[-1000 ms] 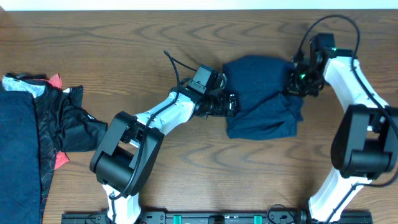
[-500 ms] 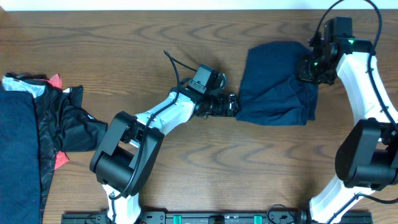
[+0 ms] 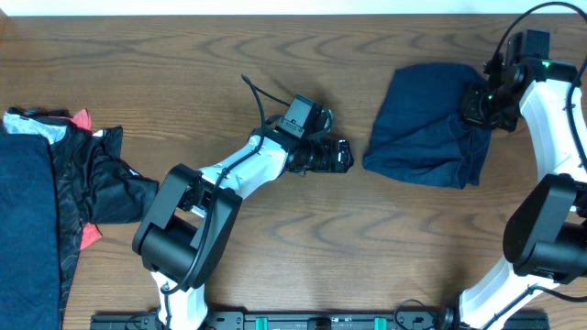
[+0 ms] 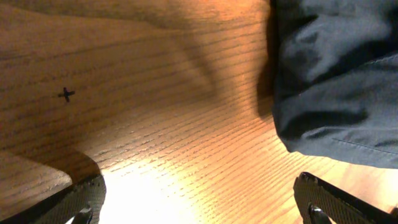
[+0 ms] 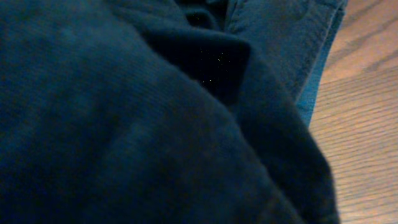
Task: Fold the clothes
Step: 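Drag the navy bundle rightward off the left gripper with the right gripper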
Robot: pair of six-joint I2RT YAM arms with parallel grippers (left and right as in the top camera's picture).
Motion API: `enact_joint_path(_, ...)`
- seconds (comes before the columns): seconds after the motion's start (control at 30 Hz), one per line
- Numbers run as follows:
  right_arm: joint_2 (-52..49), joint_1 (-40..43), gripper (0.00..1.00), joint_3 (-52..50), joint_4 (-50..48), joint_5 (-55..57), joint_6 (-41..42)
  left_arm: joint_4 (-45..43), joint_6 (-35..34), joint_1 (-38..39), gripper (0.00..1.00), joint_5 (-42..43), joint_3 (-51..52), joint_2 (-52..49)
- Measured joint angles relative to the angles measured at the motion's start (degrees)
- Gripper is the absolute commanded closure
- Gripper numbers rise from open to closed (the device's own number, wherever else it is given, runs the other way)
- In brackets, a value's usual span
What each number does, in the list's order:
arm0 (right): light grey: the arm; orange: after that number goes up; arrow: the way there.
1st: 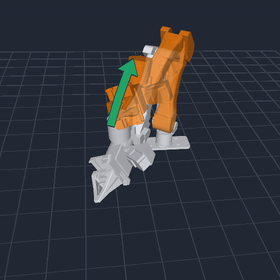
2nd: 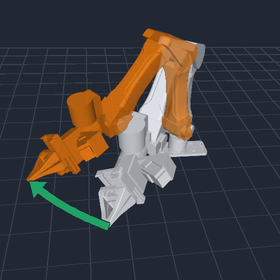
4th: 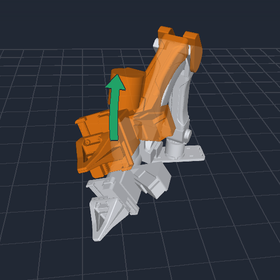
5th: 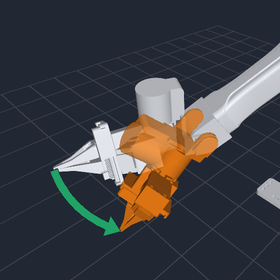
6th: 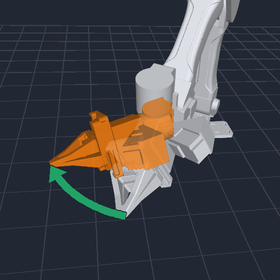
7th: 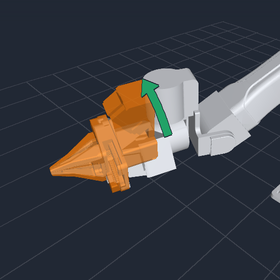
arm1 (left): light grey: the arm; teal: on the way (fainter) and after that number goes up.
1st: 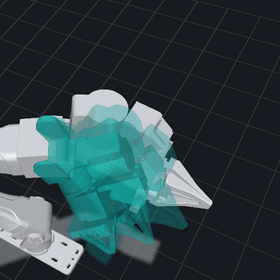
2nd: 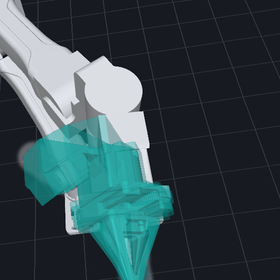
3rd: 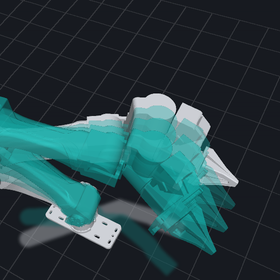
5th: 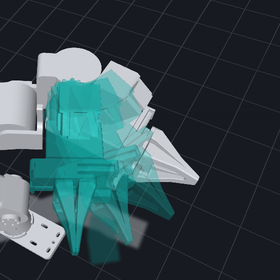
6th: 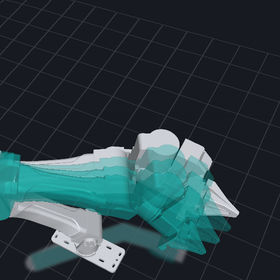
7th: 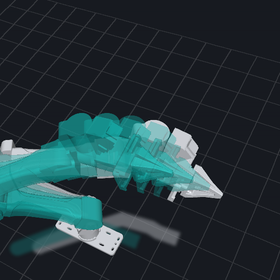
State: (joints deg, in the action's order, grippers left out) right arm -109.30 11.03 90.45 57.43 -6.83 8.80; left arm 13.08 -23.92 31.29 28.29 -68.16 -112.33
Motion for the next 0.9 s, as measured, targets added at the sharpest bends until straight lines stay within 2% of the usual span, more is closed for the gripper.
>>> enact_joint_path(0.3,-2.69,4.52,0.99,-1.42,-0.92,1.79,2.95,0.63,0.02,0.00,0.02,-0.02,0.00,-0.02)
enact_joint_path(0.9,-3.30,27.52,0.99,-1.60,-1.99,11.52,12.15,0.90,0.22,0.00,0.02,-0.02,0.00,-0.02)
